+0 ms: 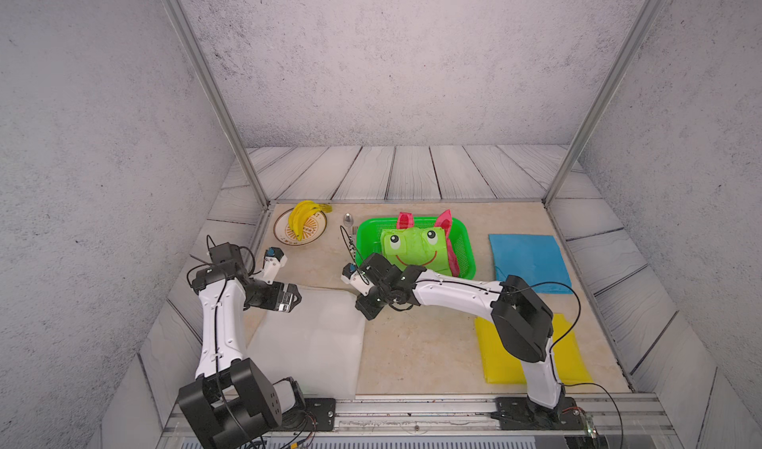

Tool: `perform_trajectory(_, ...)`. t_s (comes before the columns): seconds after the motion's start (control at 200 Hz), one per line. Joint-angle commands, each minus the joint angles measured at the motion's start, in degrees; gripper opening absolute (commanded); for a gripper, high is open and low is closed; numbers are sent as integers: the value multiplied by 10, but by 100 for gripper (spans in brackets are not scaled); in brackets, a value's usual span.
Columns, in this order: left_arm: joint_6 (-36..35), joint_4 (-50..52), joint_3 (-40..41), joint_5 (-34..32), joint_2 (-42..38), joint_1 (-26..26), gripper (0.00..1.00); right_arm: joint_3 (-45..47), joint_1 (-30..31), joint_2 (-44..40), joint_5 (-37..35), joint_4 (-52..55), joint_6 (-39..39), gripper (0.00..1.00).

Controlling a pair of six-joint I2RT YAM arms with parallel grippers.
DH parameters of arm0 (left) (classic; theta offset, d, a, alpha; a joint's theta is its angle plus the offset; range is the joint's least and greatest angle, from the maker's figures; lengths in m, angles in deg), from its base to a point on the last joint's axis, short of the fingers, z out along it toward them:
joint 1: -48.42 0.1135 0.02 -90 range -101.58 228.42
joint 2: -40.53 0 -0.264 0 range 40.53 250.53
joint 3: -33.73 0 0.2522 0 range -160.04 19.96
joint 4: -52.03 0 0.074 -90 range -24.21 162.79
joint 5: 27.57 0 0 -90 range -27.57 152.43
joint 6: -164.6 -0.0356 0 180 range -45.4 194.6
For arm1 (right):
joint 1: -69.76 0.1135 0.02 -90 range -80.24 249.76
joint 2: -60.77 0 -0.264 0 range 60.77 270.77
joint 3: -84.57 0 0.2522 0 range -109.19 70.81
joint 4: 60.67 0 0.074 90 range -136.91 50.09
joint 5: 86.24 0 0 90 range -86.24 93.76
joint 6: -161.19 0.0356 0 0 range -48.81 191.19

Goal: Put the folded raincoat in the basket
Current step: Move the raincoat to the center of the board.

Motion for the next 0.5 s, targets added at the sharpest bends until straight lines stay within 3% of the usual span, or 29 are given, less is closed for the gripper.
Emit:
perform_trajectory(0.0,-3,20,-13,60,2,-11,100,60,-7,-43,-56,56,-66,0)
perform_trajectory(0.28,-15,-27,48,29,6,-133,100,179,-80,-139,-42,112,-86,0)
perform_trajectory(0.49,4,-63,68,24,32,-146,100,237,-132,-208,-65,129,-99,0)
